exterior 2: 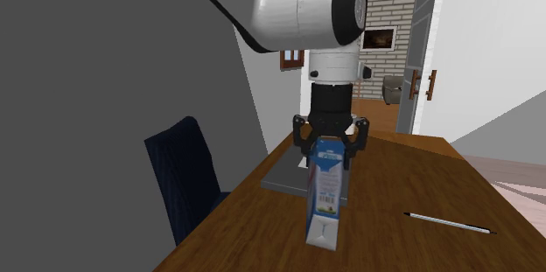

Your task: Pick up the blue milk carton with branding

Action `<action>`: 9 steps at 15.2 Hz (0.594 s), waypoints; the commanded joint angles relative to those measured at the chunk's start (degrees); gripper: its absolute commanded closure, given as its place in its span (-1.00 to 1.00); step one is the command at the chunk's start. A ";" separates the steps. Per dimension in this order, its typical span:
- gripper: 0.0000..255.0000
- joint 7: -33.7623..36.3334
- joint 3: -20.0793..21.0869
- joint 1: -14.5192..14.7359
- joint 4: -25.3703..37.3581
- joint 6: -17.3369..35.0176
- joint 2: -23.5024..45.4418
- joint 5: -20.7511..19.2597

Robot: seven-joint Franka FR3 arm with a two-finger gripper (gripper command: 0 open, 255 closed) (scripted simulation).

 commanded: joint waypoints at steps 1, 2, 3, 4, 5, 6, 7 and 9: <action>1.00 0.19 -0.06 0.06 1.05 -1.38 -0.45 -0.21; 1.00 0.22 -0.09 0.03 1.71 -2.11 -0.53 -0.26; 1.00 0.26 -0.12 0.00 2.39 -2.85 -0.60 -0.30; 1.00 0.29 -0.15 -0.03 3.08 -3.60 -0.66 -0.34; 1.00 0.32 -0.17 -0.07 3.80 -4.35 -0.70 -0.37; 1.00 0.34 -0.20 -0.12 4.53 -5.11 -0.73 -0.40; 1.00 0.36 -0.22 -0.17 5.29 -5.87 -0.74 -0.42; 1.00 0.39 -0.26 -0.28 6.87 -7.42 -0.72 -0.43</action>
